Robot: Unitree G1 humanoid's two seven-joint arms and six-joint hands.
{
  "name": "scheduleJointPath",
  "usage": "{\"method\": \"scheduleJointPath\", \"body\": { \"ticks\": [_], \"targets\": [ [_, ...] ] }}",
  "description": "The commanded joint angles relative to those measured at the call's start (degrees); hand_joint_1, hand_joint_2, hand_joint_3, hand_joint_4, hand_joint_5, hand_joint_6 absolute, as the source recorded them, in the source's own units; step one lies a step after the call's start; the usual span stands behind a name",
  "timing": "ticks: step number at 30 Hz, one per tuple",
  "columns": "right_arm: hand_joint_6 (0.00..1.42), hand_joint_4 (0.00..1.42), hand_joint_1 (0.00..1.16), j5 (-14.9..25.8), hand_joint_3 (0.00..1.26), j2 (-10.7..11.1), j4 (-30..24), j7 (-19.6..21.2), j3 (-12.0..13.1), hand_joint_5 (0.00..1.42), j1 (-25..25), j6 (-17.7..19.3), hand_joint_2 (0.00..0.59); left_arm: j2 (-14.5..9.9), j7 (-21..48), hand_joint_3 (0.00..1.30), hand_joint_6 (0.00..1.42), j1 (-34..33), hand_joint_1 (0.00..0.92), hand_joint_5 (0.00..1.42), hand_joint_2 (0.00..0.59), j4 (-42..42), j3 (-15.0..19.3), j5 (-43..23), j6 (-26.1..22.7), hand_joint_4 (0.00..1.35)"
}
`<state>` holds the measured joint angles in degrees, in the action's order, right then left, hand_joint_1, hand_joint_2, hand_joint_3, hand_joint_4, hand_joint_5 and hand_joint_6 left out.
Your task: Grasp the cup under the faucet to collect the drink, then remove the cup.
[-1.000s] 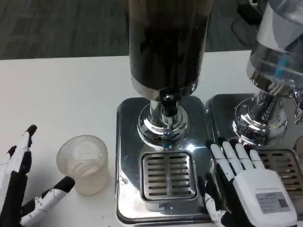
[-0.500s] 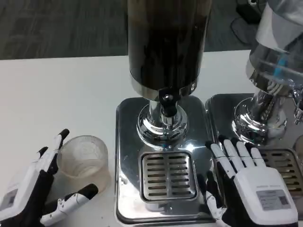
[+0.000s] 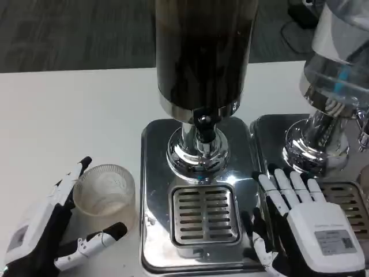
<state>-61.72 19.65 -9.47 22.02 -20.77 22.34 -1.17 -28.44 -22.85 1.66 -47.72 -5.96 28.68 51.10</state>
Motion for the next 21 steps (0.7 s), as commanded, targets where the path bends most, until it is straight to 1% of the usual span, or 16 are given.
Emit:
{"method": "scheduleJointPath", "body": {
  "ticks": [1,5,7,14,17,19,21],
  "targets": [
    [0.00,0.00,0.36,0.2,0.10,0.3,0.0,-0.3,0.1,0.00,-0.4,-0.2,0.561,0.8,0.6,0.00,0.00,-1.4,0.197,0.03,0.033,-2.0,-0.7,-0.8,0.7,0.00],
    [0.00,0.00,0.36,0.1,0.10,0.3,-0.2,-0.3,0.0,0.00,-0.3,-0.3,0.564,1.4,-0.1,0.00,0.00,-2.3,0.217,0.05,0.036,-3.0,-0.9,-1.0,1.3,0.00],
    [0.00,0.00,0.35,0.0,0.10,0.2,-0.3,-0.2,0.0,0.00,-0.2,-0.4,0.564,1.8,-0.8,0.00,0.00,-2.8,0.222,0.08,0.037,-3.7,-0.9,-1.1,1.9,0.00],
    [0.00,0.00,0.35,0.3,0.10,0.0,-0.6,-0.2,0.2,0.00,0.4,-0.7,0.559,3.1,-1.3,0.00,0.02,-5.5,0.206,0.13,0.037,-6.4,-1.1,-1.3,3.2,0.00],
    [0.00,0.00,0.34,0.4,0.10,-0.1,-0.7,-0.2,0.2,0.00,0.5,-0.8,0.558,3.3,-1.5,0.00,0.09,-6.0,0.205,0.19,0.037,-7.4,-1.1,-1.3,3.8,0.00],
    [0.00,0.00,0.34,0.2,0.11,-0.2,-0.7,-0.2,0.0,0.00,0.4,-0.8,0.558,3.4,-2.3,0.04,0.15,-6.2,0.219,0.25,0.042,-7.9,-1.1,-1.1,4.1,0.02],
    [0.00,0.00,0.34,0.4,0.11,-0.2,-0.5,-0.5,0.0,0.00,0.2,-0.8,0.555,3.4,-2.8,0.07,0.18,-6.4,0.237,0.27,0.048,-8.1,-1.4,-0.7,4.3,0.04]
  ]
}}
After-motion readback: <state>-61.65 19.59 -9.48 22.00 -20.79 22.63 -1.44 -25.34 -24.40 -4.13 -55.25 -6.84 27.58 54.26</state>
